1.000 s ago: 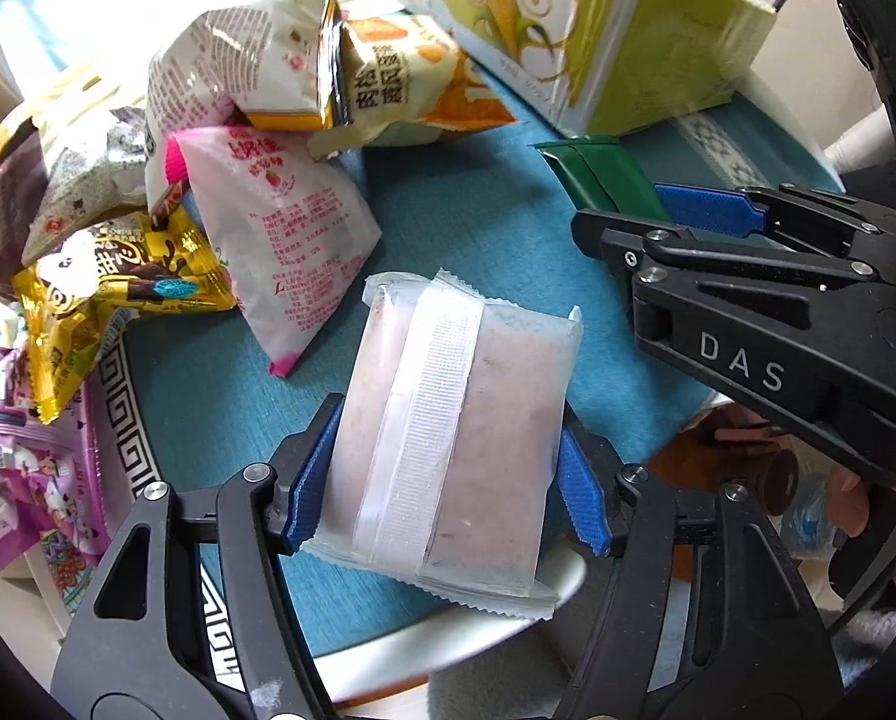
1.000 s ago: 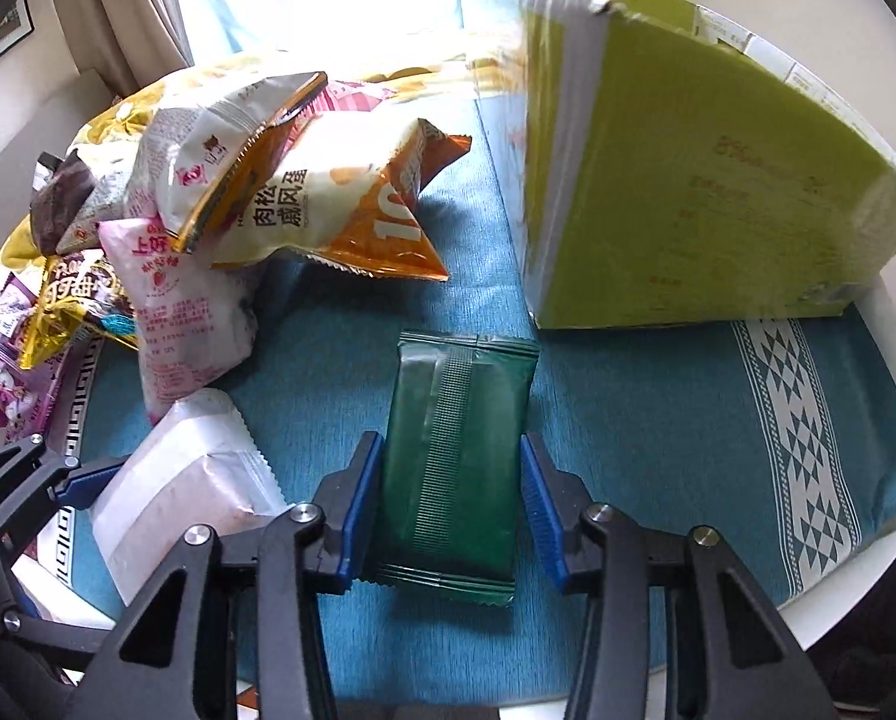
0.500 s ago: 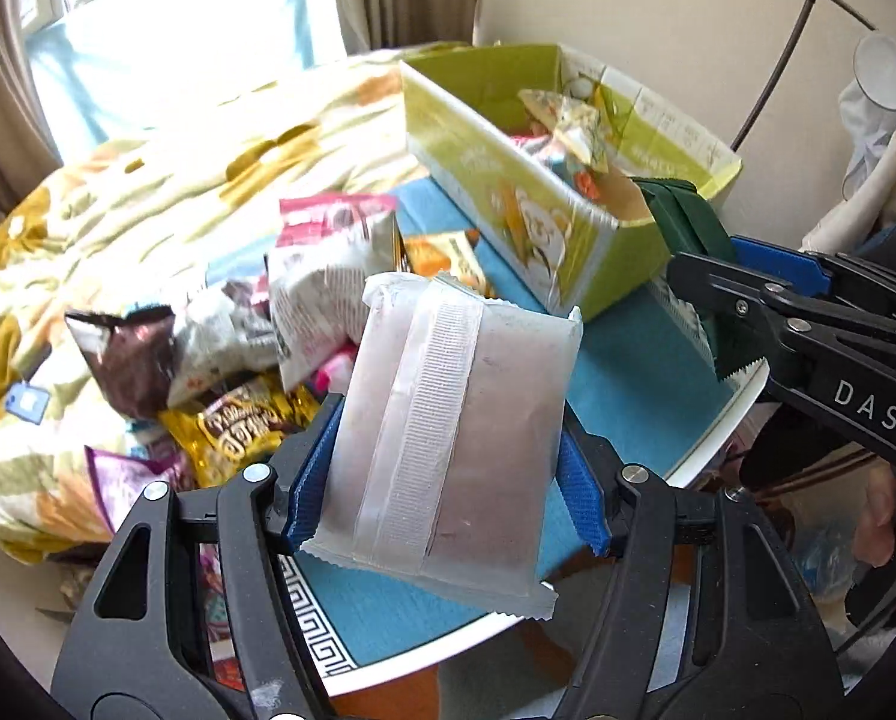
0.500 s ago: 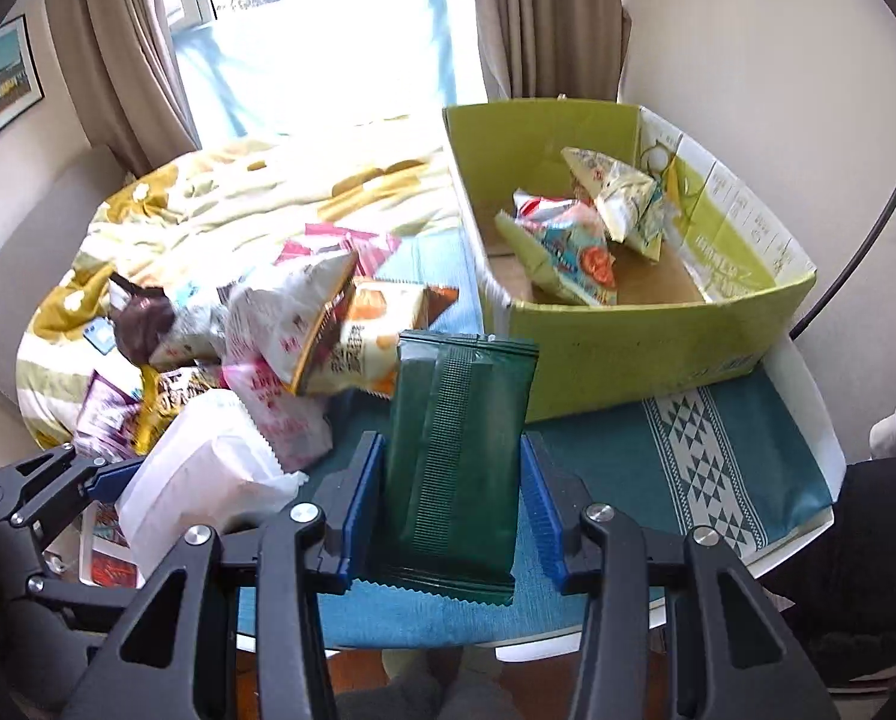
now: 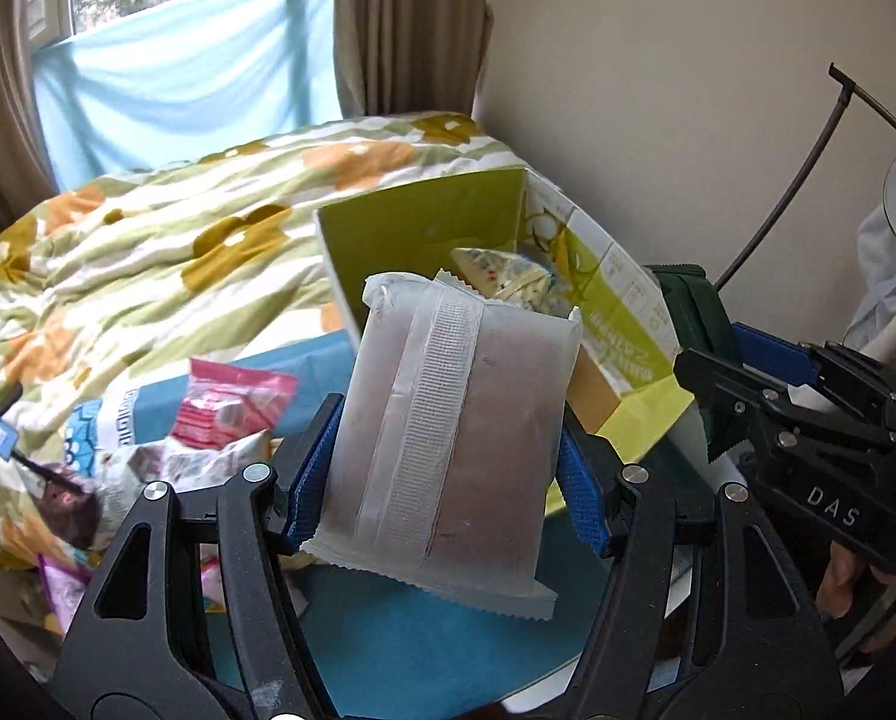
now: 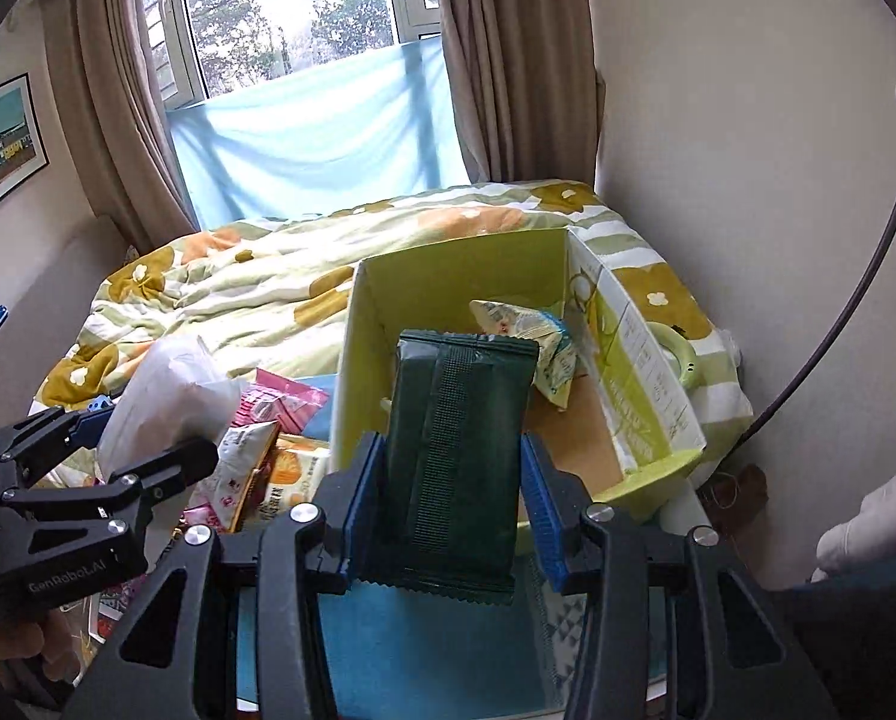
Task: Organize snacks
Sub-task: 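Lower the white pack into the box while right releases green pack there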
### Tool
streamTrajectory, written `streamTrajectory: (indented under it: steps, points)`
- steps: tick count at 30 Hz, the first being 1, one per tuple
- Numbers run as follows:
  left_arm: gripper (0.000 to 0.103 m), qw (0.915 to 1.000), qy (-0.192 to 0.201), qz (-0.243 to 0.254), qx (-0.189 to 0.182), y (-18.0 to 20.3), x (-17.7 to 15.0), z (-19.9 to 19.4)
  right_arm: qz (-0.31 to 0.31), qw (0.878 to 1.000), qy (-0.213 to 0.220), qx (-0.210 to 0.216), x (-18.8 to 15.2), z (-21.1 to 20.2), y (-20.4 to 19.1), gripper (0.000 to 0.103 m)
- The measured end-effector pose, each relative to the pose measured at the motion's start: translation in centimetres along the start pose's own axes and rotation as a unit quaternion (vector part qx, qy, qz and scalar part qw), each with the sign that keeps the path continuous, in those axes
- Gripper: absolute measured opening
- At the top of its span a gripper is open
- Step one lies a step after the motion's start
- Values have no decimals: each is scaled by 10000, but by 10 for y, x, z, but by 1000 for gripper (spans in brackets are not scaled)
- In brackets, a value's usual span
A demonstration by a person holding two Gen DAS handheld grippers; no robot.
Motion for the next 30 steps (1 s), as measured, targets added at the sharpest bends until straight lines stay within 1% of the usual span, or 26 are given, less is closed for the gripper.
streamTrajectory:
  steps: [2, 6, 9, 12, 14, 15, 16, 17, 19, 23, 26, 30]
  points:
    - [62, 9998, -169, -49, 47, 19, 8, 30, -95, 9999, -74, 65, 6, 11, 22, 41]
    - [62, 9982, -536, -205, 144, 43, 7, 85, -175, 9992, -251, 254, 12, 36, 61, 41]
    - [62, 9964, -751, -238, 306, 53, -1, 111, -285, 9980, -431, 359, 11, 55, 82, 41]
    - [63, 9939, -900, -300, 569, 56, -8, 123, -391, 9961, -593, 518, 8, 69, 93, 41]
    - [68, 9928, -892, -278, 749, 55, -11, 119, -472, 9946, -677, 622, 5, 77, 97, 41]
    - [73, 9925, -852, -260, 837, 56, -12, 116, -484, 9939, -714, 685, 4, 80, 99, 41]
    - [90, 9919, -811, -247, 941, 54, -12, 113, -471, 9932, -742, 758, 3, 83, 100, 41]
    - [102, 9909, -775, -243, 1077, 51, -13, 109, -460, 9925, -760, 835, 3, 84, 102, 41]
    - [103, 9890, -716, -293, 1259, 46, -17, 100, -499, 9911, -785, 954, 2, 87, 102, 41]
    - [103, 9867, -745, -532, 1341, 35, -29, 79, -595, 9881, -861, 1131, 0, 92, 100, 41]
    - [103, 9865, -784, -733, 1238, 26, -38, 66, -631, 9867, -911, 1188, 1, 93, 99, 41]
    - [102, 9856, -837, -921, 1146, 17, -44, 64, -706, 9841, -1058, 1241, 4, 101, 89, 41]
Point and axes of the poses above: each gripper's, at about its wrist camera, not at the fingertips, and z roughly the way its jaws point, y to its right, x to its top, the point moved 5 cm from there along z, roughly the way its jaws point, and after that the axes turned 3 degrees about -z, right-handed, at the moved point
